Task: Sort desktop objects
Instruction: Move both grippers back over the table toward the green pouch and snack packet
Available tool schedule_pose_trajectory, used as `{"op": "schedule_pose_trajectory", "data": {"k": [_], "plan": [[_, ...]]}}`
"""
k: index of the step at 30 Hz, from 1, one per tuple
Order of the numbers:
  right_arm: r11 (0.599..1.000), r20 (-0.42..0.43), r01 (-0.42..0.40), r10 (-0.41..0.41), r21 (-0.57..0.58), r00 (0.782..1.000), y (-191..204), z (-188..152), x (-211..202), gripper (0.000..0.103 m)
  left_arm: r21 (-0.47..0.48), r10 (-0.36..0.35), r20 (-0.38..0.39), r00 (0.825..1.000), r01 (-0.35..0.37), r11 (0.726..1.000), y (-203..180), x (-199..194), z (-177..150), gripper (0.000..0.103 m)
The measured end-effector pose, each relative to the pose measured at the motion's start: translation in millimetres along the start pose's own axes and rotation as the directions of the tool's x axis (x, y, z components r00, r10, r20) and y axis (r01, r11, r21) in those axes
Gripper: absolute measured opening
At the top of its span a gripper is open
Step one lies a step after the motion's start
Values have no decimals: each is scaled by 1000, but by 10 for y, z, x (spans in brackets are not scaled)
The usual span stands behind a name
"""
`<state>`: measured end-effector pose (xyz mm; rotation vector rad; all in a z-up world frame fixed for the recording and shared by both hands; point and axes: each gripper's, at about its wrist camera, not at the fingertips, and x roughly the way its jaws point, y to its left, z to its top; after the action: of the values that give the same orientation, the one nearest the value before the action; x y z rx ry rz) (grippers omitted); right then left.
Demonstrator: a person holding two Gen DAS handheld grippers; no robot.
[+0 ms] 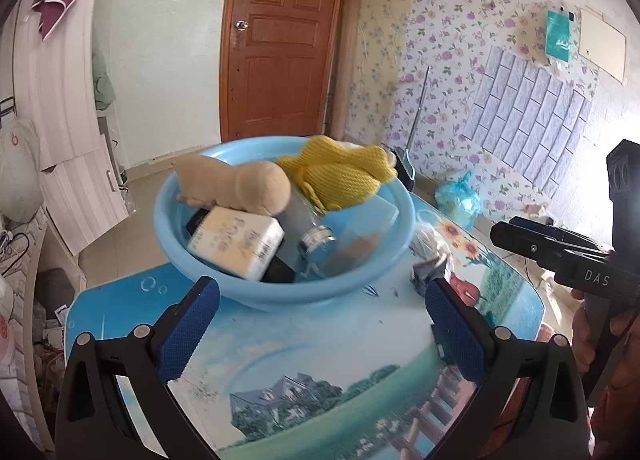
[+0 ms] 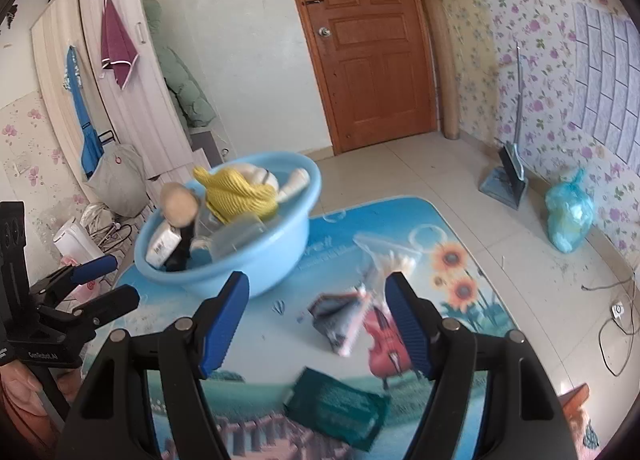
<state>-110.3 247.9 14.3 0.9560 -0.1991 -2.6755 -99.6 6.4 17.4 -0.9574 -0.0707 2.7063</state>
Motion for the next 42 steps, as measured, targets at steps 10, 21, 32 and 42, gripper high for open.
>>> {"op": "schedule_pose_trajectory", "data": {"k": [10,21,32,42], "plan": [[999,-77,33,-31,24,997,-231,-430,-61,71,7,-44,-63,997,44,999,-394,102,-242,103],[1000,-165,-1,4,14,986,-235,-823,30,70,10,-66,-148,987,69,998,-570,231,-550,103],[992,-190,73,-91,-100,978,33,-926,349,71,-7,-57,-158,986,56,998,-488,203,-635,103],[995,-156,70,-79,-66,985,-218,-887,255,46,12,-66,-182,981,70,997,-561,315,-644,103]]}}
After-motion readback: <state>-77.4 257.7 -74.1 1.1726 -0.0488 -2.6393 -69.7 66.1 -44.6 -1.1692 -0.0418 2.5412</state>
